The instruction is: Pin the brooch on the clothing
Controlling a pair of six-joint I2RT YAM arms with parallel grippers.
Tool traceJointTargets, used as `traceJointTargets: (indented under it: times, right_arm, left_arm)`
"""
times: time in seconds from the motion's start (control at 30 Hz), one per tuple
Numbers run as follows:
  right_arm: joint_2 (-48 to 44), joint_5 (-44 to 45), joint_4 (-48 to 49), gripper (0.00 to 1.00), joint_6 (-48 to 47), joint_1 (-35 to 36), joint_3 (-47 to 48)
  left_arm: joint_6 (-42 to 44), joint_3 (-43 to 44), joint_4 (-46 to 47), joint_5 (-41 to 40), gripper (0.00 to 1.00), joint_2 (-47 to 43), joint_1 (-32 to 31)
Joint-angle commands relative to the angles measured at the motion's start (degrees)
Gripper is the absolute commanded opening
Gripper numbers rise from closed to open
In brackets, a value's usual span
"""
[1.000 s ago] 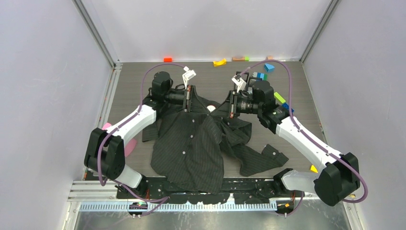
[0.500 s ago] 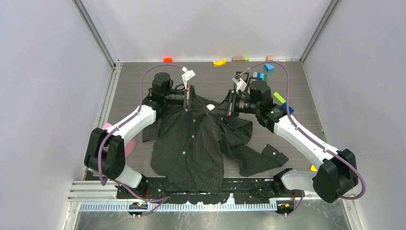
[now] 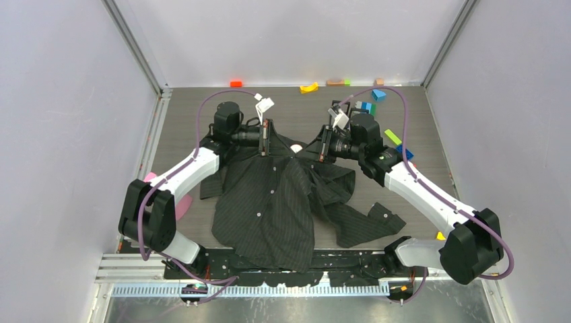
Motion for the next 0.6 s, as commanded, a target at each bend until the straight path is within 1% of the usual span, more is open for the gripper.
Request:
traceJointTargets:
  times: [0.0,0.27,0.4,0.57]
  right_arm:
    - [3.6,18.7,0.9,0.01,-0.6,-1.4,-1.6]
    - [2.6,20.7,0.7,0.01,-0.9,-1.5,-2.4]
    - [2.5,20.2,0.9,0.01,-1.3,-1.5,-2.5]
    - [2.1,20.2,1.1,0.01,-1.6,-1.5,-2.8]
  left_arm:
    - [-2.4,1.9,3.3,13.0,0.0,-3.8,-3.2]
    - [0.1,2.1,0.5,11.2,0.0,-4.5,-2.6]
    - [1.1,2.3,-0.9,9.5,0.0,-4.5,-2.3]
    - [4.6,3.4,-6.5,7.6,0.0,-4.6,-1.9]
